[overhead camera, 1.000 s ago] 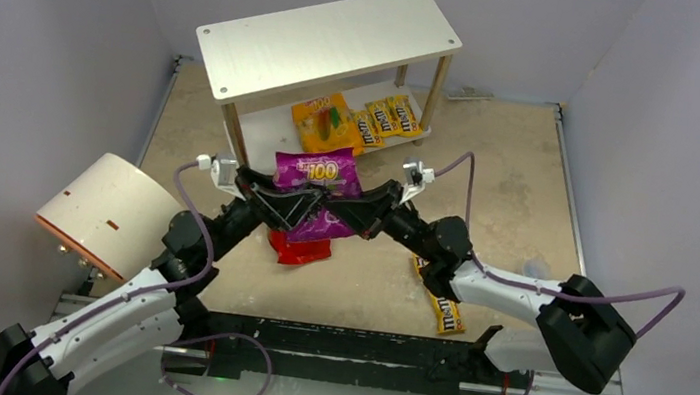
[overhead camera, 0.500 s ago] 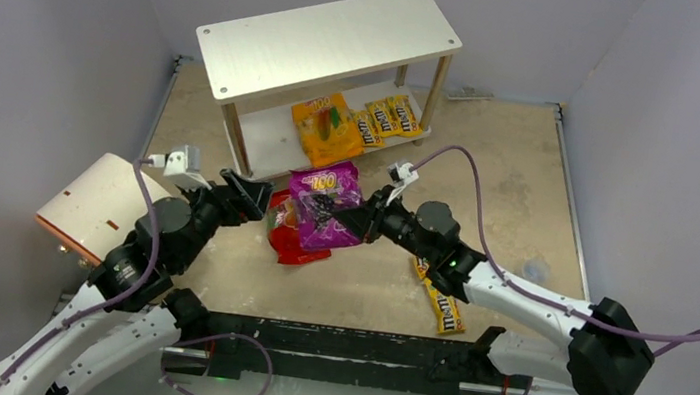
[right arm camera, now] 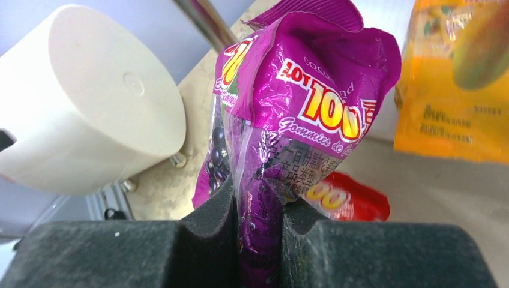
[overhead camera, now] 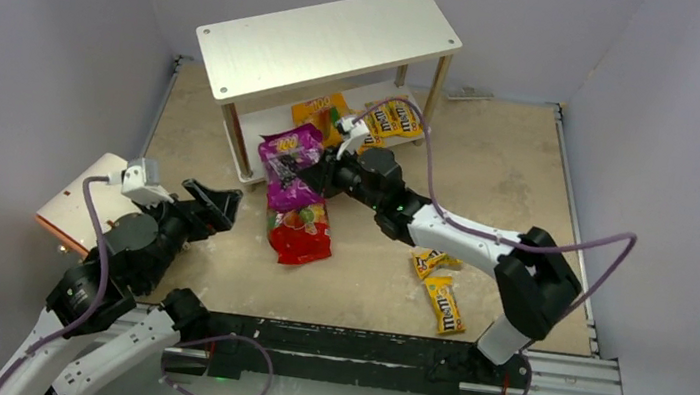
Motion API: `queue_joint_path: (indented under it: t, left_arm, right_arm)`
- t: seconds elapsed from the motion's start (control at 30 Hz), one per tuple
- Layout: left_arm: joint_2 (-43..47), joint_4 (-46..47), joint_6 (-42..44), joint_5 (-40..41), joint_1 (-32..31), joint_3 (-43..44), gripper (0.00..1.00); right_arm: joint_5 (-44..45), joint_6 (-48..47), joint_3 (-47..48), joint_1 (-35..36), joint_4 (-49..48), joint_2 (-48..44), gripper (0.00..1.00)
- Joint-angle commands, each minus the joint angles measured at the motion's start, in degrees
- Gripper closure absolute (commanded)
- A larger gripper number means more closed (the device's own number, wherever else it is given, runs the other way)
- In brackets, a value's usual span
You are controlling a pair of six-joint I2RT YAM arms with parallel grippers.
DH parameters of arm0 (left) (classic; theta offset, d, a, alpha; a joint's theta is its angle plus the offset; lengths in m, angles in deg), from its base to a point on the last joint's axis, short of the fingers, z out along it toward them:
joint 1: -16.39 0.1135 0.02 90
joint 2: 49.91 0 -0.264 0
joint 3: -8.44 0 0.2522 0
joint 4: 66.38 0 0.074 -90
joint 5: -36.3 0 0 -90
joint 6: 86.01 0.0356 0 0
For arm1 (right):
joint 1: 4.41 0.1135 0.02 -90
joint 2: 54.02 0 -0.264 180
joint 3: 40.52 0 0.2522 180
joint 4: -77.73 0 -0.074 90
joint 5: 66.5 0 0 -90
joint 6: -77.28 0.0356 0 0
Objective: Place and organize the candy bags onto the shelf
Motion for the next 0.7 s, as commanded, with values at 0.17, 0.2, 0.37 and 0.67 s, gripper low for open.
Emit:
queue_joint_path:
  t: [0.17, 0.2, 0.37, 0.67]
  left_arm:
    - [4.53, -5.20, 0.03, 3.29, -0.04, 2.91, 0.05]
    - [4.93, -5.07, 0.08, 3.14, 0.02, 2.72, 0.04]
    - [5.08, -4.91, 0.81, 1.78, 0.04, 2.85, 0.04]
    - [5.17, -4.03, 1.78, 0.46, 0.03, 2.41, 0.03]
  right_arm:
    - [0.89, -4.20, 18.59, -0.70, -7.27, 12.48, 1.00]
    - [1.39, -4.21, 19.77, -0.78, -7.37, 13.57, 1.00]
    - [6.59, -4.29, 24.10, -0.86, -8.91, 18.44, 1.00]
    - [5.09, -6.00, 31.30, -0.94, -8.32, 25.28, 1.00]
